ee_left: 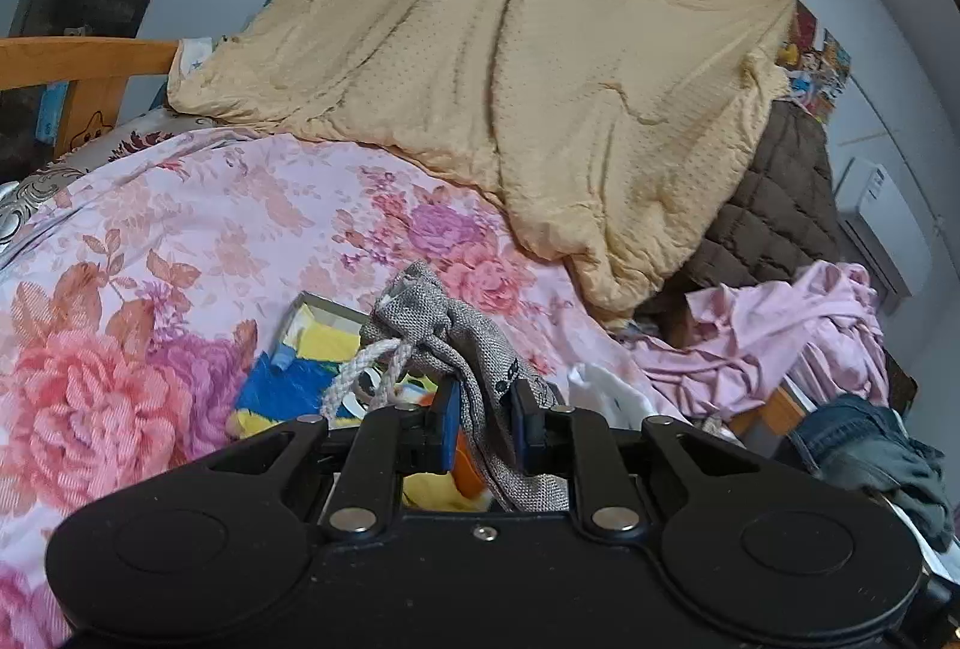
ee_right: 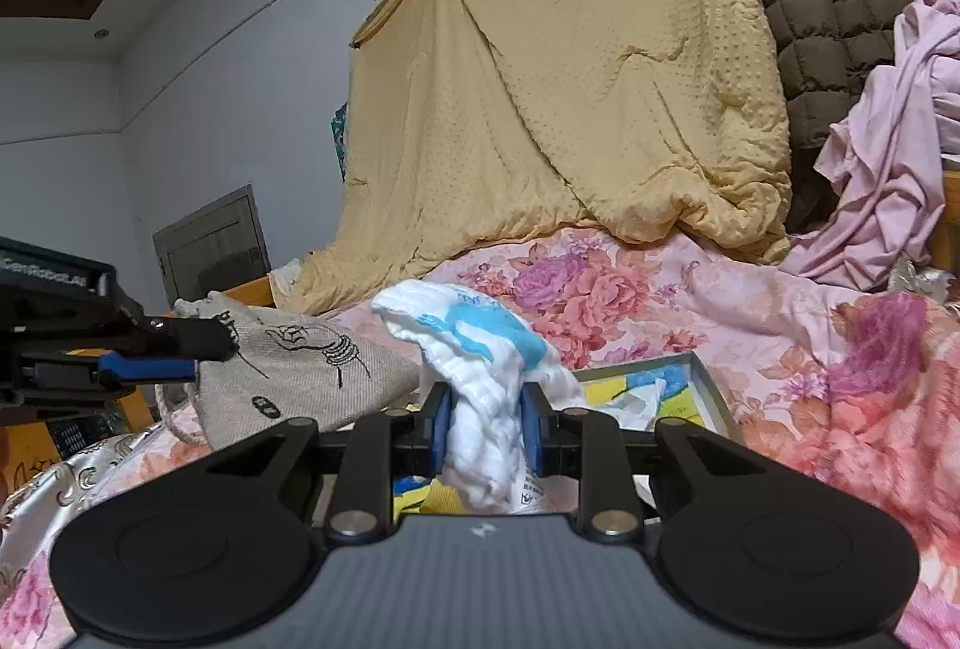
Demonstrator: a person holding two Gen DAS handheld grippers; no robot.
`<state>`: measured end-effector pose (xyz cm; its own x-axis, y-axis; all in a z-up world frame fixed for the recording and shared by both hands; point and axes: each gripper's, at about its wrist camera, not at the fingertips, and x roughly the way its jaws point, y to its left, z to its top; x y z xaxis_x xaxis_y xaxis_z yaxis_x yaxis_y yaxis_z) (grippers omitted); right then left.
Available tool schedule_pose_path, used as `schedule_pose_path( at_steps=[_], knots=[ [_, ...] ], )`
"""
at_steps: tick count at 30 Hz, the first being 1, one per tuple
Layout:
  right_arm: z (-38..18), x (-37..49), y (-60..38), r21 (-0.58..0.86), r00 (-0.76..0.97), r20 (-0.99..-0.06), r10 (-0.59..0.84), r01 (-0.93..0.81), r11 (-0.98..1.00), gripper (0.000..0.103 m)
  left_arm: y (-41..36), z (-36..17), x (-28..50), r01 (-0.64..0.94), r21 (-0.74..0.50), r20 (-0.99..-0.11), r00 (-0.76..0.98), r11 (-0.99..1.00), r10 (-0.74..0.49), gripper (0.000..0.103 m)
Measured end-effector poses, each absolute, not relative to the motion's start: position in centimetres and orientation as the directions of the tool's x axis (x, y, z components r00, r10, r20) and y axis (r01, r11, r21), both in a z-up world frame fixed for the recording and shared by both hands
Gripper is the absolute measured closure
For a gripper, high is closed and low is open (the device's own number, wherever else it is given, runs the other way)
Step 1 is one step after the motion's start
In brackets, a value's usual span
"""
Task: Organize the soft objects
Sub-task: 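Lift the grey pouch and white cloth and carry both over the tray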
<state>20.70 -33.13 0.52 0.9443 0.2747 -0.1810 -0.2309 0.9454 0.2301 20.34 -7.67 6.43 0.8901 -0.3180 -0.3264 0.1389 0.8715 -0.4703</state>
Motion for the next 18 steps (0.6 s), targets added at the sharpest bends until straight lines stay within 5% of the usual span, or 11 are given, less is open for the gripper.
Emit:
schedule_pose_path(
  at_steps=[18],
  knots=[
    [-2.1,31.0,-30.5,0.106,0.916,-0.305,0.259,-0.238,0.965,0.075,-6.5,2.6,32.4,0.016,-0.474,-0.415,0.878,0.88,-0.239,0.084]
  ],
)
